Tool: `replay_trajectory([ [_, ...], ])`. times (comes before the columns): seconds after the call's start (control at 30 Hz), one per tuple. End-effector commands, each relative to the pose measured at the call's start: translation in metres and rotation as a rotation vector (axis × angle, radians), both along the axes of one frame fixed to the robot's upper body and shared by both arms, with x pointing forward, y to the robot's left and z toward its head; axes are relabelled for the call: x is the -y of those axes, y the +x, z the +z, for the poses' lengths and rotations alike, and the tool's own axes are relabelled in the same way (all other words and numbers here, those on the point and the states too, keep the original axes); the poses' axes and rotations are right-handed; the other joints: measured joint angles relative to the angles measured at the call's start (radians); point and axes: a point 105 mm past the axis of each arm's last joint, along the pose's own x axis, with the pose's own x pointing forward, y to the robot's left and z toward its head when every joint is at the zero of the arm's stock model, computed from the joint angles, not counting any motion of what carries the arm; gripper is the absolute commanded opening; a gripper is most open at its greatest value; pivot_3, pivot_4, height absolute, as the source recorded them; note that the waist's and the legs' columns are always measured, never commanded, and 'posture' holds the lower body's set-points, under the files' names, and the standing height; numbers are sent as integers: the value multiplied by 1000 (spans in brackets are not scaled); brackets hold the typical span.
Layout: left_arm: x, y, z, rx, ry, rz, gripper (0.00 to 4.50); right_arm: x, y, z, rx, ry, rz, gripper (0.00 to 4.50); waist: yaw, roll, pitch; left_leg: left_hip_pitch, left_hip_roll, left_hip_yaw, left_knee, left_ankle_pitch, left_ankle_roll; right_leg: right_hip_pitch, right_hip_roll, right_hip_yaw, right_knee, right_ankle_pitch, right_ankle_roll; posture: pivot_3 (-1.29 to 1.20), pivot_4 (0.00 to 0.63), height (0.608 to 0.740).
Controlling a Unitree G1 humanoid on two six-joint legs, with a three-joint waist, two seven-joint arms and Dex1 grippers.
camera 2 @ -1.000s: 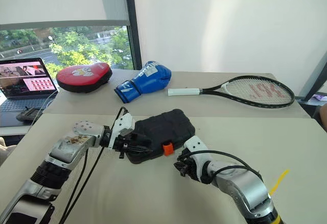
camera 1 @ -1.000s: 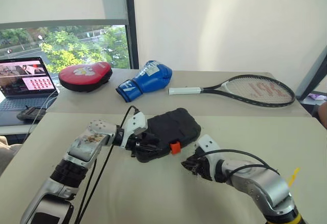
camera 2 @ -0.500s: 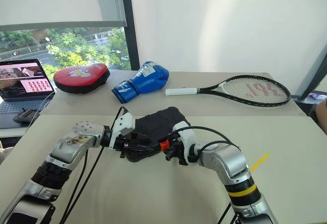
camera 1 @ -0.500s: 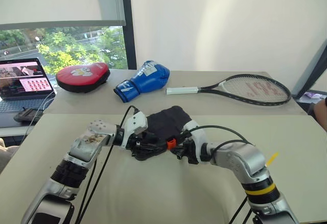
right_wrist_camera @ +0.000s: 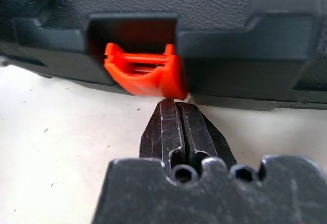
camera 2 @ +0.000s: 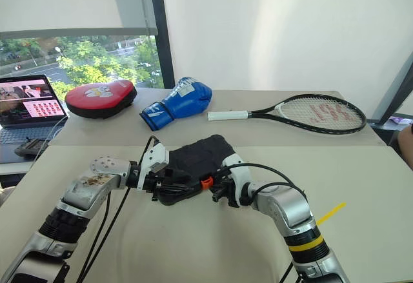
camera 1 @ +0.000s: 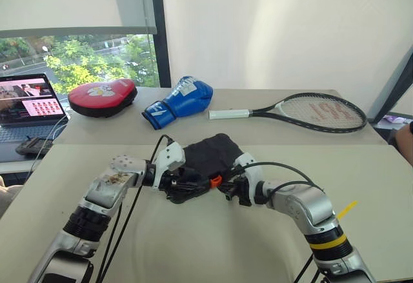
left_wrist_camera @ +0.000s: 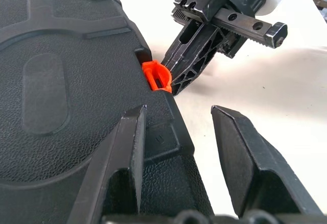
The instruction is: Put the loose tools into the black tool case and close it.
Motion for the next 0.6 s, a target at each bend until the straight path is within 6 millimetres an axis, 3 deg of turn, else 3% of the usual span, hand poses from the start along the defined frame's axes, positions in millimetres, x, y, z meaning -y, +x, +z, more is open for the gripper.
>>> replay_trajectory([
  [0.03, -7, 0, -23, -73, 53, 42, 2172, -6, -9, 13, 36, 21, 55, 19, 0, 0, 0, 0, 0, 0, 0, 0, 0, 0, 0, 0, 0, 0, 0, 0, 150, 740],
  [0.17, -6, 1, -23, -52, 45, 45, 2172, -10, -8, 13, 50, 15, 65, 19, 0, 0, 0, 1, 0, 0, 0, 0, 0, 1, 0, 0, 0, 0, 0, 0, 150, 740],
  [0.3, -1, -6, 15, 10, -203, 61, 2172, -2, -26, 50, 264, 95, 125, 19, 4, 0, 0, 0, 0, 0, -1, 0, 0, 0, -1, 0, -1, 0, 0, 0, 150, 740],
  [0.33, -5, -13, 21, -34, -247, 53, 2172, 4, -31, 62, 309, 147, 109, 295, 5, 0, 0, -1, 0, 0, -1, 0, 1, -1, -1, 0, -2, 0, 0, 0, 150, 740],
  [0.4, -19, -26, 38, -57, -352, 81, 2691, 20, -53, 78, 392, 178, 121, 871, 6, 0, 0, -5, 0, 0, -1, 0, 0, -3, -1, 0, -2, -1, 1, 0, 150, 740],
  [0.57, -51, -50, 43, -40, -392, 223, 4394, 64, -91, 75, 407, 88, 37, 2535, 13, 0, 0, -7, 0, -2, -1, 1, -6, -3, -2, -1, -5, -3, 4, 0, 150, 740],
  [0.6, -58, -55, 40, -44, -378, 247, 4500, 70, -97, 74, 402, 76, 23, 2925, 14, 1, 1, -6, 0, -2, -1, 0, -5, -2, -3, -1, -6, -3, 5, 0, 150, 740],
])
